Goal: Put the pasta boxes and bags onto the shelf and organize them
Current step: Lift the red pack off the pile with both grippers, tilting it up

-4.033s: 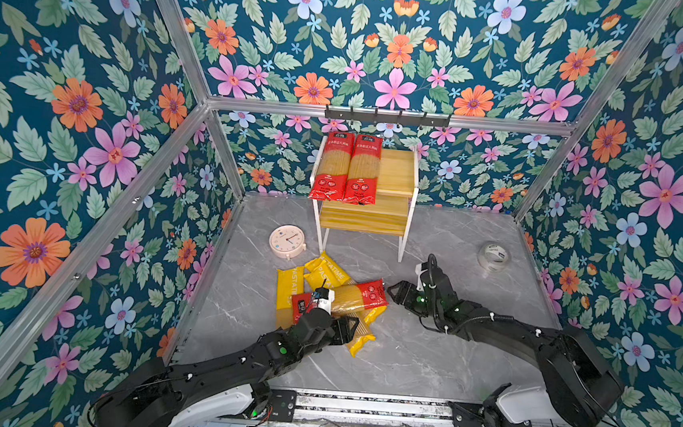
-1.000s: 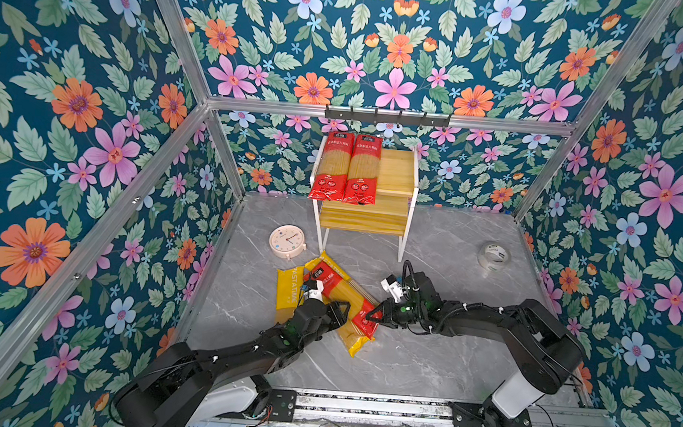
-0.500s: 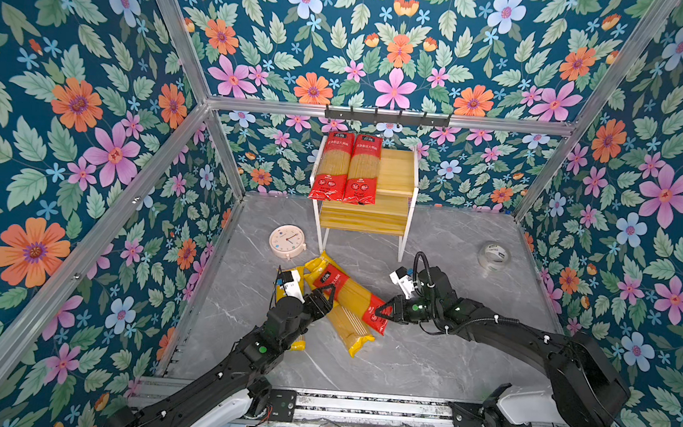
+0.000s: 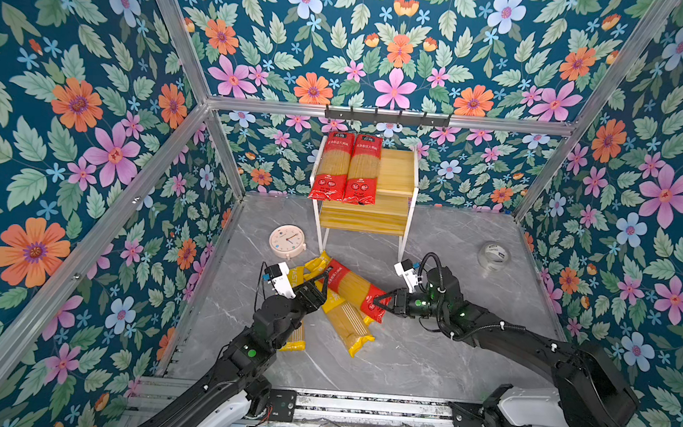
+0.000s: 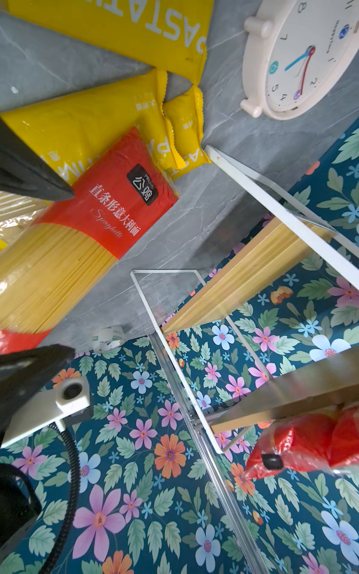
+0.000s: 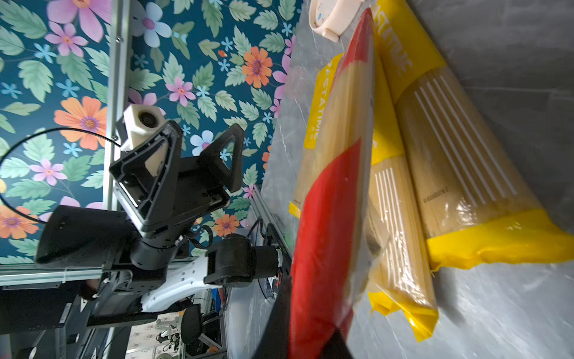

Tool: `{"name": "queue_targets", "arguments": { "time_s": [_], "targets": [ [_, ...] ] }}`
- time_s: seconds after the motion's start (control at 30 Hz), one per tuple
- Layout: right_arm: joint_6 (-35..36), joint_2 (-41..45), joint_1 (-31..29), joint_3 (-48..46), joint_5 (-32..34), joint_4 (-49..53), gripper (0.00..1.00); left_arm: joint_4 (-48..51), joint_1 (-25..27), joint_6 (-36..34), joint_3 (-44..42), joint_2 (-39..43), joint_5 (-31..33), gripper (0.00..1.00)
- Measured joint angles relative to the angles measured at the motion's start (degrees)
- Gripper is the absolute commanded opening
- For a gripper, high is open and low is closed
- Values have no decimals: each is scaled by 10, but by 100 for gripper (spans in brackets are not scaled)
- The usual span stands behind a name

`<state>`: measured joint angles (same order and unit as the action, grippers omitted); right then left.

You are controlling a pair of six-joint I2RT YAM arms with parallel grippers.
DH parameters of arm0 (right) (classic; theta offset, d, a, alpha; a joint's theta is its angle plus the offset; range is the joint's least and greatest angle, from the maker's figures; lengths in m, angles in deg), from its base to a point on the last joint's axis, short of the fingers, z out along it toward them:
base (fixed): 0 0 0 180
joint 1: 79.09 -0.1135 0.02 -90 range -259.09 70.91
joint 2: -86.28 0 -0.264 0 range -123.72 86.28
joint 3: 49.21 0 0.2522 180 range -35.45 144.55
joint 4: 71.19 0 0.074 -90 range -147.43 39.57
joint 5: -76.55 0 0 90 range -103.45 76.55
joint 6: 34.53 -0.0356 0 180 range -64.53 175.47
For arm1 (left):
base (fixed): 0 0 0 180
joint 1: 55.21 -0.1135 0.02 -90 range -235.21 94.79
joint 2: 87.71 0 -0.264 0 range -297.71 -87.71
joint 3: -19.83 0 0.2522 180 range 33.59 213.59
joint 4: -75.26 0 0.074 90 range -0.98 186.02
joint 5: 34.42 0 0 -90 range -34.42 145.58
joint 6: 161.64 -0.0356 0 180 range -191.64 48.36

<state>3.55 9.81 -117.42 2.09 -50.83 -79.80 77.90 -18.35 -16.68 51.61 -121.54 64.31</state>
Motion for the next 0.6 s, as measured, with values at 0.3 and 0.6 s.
{"name": "queue_targets", "arguments": {
  "time_s": [0.3,0.6],
  "targets": [
    [-35,-3,-3,-13,-4,-82,0,4,0,-4,-14,7,17,78],
    [-59,-10,-18,-8,9,-121,0,-38,0,9,-36,7,3,83]
  ]
}}
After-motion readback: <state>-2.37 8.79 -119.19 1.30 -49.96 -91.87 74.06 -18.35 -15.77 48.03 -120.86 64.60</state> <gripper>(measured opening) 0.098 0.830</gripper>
